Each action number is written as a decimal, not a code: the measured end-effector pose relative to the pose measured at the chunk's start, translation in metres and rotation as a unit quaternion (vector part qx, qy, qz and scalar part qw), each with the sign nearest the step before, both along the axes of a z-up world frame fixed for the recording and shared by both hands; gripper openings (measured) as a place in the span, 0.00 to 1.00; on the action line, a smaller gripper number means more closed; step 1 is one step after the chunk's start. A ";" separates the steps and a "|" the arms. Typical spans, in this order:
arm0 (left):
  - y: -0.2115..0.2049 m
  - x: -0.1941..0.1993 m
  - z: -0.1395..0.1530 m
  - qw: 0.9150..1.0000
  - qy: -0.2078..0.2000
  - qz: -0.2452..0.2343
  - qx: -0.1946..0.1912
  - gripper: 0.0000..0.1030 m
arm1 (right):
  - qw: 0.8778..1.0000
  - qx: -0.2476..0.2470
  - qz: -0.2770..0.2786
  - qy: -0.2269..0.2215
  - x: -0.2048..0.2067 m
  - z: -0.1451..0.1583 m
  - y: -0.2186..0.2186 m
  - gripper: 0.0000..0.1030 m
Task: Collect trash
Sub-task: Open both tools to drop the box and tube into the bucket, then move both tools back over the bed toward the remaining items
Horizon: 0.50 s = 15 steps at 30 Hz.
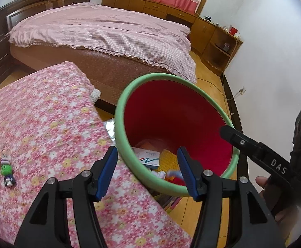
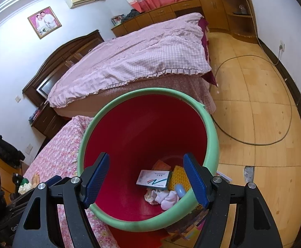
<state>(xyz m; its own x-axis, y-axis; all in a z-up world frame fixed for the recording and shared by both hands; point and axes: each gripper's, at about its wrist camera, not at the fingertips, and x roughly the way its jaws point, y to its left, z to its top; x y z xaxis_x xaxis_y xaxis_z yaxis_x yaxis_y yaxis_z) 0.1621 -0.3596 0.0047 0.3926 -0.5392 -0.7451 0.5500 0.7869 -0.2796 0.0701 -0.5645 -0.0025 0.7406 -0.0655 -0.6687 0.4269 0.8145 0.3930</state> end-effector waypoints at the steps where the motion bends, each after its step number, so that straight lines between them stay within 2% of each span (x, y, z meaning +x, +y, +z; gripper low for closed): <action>1: 0.003 0.000 0.001 1.000 0.000 0.004 0.000 0.58 | 1.000 -0.001 0.001 0.000 -0.001 0.002 0.002 0.73; 15: 0.079 -0.006 0.029 0.997 -0.031 0.067 -0.006 0.58 | 0.999 -0.018 0.032 -0.023 -0.012 0.034 0.043 0.73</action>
<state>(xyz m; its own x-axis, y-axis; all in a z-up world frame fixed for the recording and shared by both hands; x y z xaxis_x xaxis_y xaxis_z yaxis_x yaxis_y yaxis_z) 0.1565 -0.2805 0.0337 0.5063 -0.4884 -0.7107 0.4571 0.8509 -0.2591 0.0582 -0.5220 0.0317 0.7743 -0.0403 -0.6316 0.3559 0.8529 0.3819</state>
